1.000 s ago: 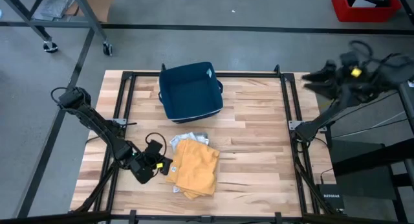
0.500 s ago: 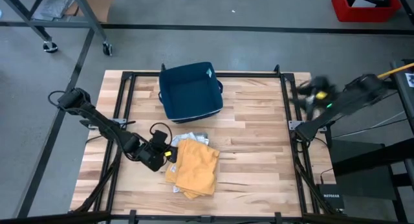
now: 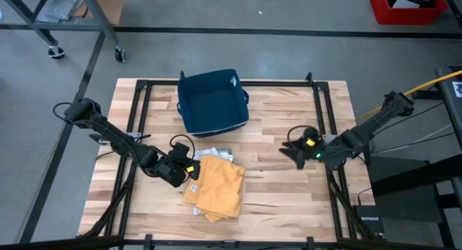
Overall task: Fold towel
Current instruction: Put the stacked folded colored towels into the blue laundry bin
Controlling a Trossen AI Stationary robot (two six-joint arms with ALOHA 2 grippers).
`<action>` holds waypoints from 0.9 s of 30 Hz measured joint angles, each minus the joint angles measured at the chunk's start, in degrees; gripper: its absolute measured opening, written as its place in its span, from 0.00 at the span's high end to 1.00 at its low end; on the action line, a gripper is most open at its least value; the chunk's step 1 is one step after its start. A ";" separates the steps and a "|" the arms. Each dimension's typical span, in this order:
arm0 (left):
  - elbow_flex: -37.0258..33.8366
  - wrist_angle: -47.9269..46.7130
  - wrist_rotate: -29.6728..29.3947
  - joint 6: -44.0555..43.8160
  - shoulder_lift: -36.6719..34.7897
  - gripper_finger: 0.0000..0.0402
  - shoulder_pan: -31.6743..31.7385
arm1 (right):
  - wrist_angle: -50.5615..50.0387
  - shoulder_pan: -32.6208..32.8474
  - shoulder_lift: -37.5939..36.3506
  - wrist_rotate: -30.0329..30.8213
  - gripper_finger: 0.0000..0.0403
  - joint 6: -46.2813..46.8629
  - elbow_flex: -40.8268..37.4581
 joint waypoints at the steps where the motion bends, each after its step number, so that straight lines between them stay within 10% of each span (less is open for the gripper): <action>1: 0.00 0.01 0.00 0.73 -0.01 0.99 0.00 | 5.33 0.02 0.76 -0.05 0.45 0.04 -2.78; 11: 0.00 0.54 -0.04 3.73 -0.05 0.99 0.06 | 45.27 0.02 6.79 -3.45 0.45 1.74 -21.14; 27: 0.00 2.05 -0.07 5.51 -0.05 0.99 2.19 | 45.96 0.02 11.30 -0.66 0.45 1.70 -22.55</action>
